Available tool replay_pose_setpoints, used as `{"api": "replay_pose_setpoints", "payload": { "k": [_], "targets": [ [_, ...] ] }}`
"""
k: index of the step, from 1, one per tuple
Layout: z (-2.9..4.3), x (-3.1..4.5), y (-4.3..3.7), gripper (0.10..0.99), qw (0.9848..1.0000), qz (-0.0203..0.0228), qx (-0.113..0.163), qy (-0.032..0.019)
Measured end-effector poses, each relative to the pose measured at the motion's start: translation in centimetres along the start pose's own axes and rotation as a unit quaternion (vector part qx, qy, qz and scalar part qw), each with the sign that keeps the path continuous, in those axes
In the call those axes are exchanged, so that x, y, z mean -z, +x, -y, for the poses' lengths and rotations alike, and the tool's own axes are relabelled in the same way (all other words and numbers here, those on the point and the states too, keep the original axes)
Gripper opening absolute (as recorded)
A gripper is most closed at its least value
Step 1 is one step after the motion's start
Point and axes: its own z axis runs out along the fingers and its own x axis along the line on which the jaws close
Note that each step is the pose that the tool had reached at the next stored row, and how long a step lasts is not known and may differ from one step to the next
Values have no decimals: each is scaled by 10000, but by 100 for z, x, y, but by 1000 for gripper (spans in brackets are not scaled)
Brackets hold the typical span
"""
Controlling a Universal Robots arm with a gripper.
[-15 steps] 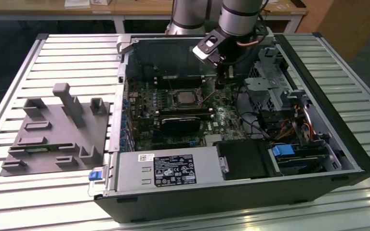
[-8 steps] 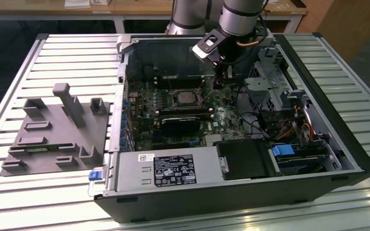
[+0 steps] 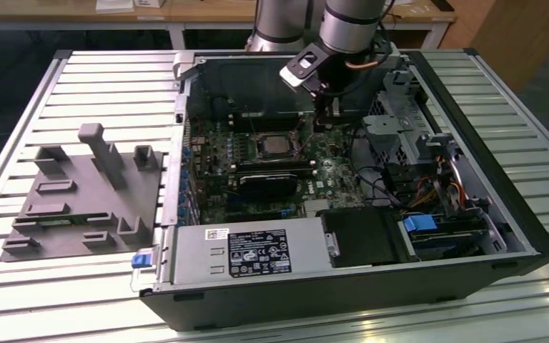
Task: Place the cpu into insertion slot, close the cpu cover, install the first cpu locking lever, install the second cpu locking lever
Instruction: 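Close the cpu cover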
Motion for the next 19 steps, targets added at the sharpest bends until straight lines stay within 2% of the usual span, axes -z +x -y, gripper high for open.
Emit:
{"api": "replay_pose_setpoints", "payload": {
  "k": [10, 19],
  "targets": [
    [183, -10, -5, 102, 10000, 0, 0, -1],
    [265, -14, -7, 102, 10000, 0, 0, -1]
  ]
}}
